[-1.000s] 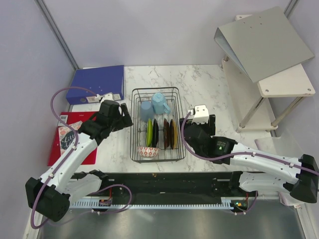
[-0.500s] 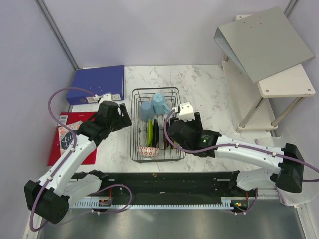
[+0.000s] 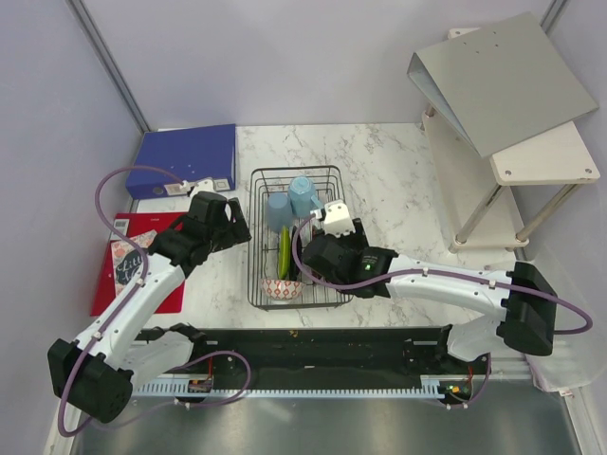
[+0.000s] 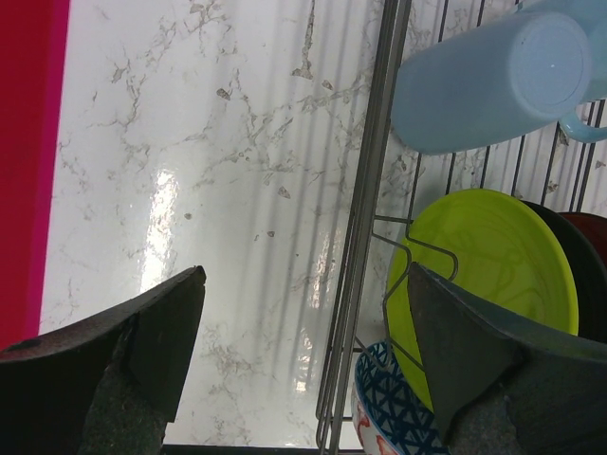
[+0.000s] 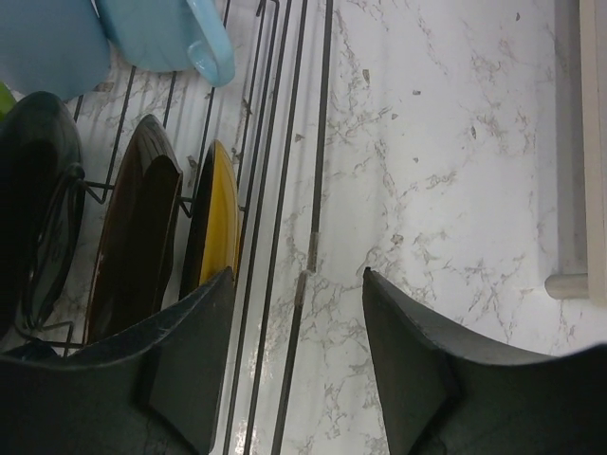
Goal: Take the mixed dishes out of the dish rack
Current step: Pick up the plate from the dish rack.
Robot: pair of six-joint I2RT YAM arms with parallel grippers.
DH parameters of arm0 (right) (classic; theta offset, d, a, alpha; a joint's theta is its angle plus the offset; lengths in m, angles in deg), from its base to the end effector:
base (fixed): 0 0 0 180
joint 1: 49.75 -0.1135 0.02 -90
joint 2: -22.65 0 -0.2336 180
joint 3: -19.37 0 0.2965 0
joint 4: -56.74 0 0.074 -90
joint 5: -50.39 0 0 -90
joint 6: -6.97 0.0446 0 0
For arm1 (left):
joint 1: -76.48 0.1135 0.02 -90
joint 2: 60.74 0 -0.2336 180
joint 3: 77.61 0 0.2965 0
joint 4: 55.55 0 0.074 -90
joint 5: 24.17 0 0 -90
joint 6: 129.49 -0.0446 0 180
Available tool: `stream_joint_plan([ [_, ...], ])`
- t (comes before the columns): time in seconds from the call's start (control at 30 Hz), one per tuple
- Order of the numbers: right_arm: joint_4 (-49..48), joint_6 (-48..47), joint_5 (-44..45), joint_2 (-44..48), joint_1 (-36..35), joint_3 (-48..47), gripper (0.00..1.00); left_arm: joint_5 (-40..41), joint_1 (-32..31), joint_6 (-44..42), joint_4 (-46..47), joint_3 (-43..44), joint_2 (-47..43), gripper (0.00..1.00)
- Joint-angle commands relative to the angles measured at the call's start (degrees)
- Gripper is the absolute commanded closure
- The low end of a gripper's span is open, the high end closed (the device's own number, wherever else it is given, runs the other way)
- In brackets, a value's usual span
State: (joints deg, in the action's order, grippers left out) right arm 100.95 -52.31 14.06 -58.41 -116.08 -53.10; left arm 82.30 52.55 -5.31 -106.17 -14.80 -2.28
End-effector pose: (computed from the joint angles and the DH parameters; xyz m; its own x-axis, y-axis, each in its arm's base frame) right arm 0.1684 0.2948 0.2200 -0.4522 -0.2778 -0.8476 -0.1350 0.9606 -0.2428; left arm 0.2557 -0.0997 0.2507 -0.6643 -0.2946 -0.6870 -0.1975 0.9556 -0.2189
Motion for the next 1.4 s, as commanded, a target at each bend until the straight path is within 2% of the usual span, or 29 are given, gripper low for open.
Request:
stream_joint_plan([
  [0.0, 0.3, 0.8, 0.3, -1.0, -0.9, -4.0, 0.36, 1.4, -0.2, -1.0, -0.2, 0.2, 0.0, 0.06],
  [0.53, 2.4, 1.3, 2.4, -3.5, -3.4, -7.2, 0.32, 1.2, -0.2, -1.0, -0.4, 0.3, 0.6, 0.06],
  [0.83, 3.1, 2.2, 4.9, -6.5, -3.4, -6.2, 0.37, 1.3, -0.2, -0.7, -0.7, 0.4, 1.3, 0.06],
  [1.1, 3.1, 3.6, 4.9, -9.9, -3.4, -5.6, 0.56, 1.3, -0.2, -0.6, -1.1, 0.4, 1.6, 0.06],
  [1.33, 3.1, 4.3, 5.0, -11.8, -3.3, -4.8, 0.59, 1.4, -0.2, -0.3, -1.2, 0.5, 2.0, 0.06],
  [1.37, 3.0, 4.4, 5.2, -11.9, -3.4, -4.8, 0.74, 1.4, -0.2, -0.3, -1.2, 0.5, 2.0, 0.06],
])
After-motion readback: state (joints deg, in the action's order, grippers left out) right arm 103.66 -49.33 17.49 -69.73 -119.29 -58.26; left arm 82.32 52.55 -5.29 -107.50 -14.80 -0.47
